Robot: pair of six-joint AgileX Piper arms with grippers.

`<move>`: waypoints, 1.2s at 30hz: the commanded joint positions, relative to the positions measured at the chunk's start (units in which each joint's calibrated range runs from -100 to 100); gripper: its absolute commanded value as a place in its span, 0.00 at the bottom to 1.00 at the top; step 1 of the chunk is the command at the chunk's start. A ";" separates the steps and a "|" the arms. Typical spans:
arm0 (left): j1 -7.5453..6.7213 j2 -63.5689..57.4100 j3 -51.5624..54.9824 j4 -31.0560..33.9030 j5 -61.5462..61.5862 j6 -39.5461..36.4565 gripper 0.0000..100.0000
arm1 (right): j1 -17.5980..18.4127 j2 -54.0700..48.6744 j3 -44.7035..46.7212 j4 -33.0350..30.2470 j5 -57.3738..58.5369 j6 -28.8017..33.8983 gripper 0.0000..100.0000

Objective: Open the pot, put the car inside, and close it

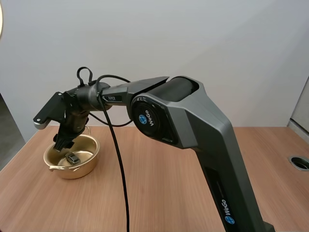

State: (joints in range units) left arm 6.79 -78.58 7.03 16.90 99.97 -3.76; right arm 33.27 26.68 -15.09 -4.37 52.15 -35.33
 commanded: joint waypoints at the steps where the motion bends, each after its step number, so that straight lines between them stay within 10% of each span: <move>1: 0.03 -0.08 0.00 0.06 0.03 0.05 0.00 | -0.45 -1.12 -0.55 -1.37 0.66 2.45 0.31; 2: 0.03 -0.08 0.00 0.06 0.03 0.05 0.00 | -0.87 -1.95 -0.52 -1.37 0.66 5.25 0.00; 14: 0.03 0.63 6.85 0.06 0.03 0.05 0.00 | -13.81 -13.66 -0.52 2.83 9.57 20.66 0.00; 23: 0.03 9.19 24.21 -6.35 -15.06 -1.40 0.00 | -27.98 -24.09 -0.52 20.76 38.50 16.79 0.00; 36: 0.03 29.85 39.47 -11.86 -46.13 -1.40 0.00 | -37.73 -52.55 -0.52 20.03 47.85 9.00 0.00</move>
State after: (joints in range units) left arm 6.79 -51.93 45.08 4.94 59.33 -5.14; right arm -1.37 -18.13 -15.58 16.19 99.98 -25.82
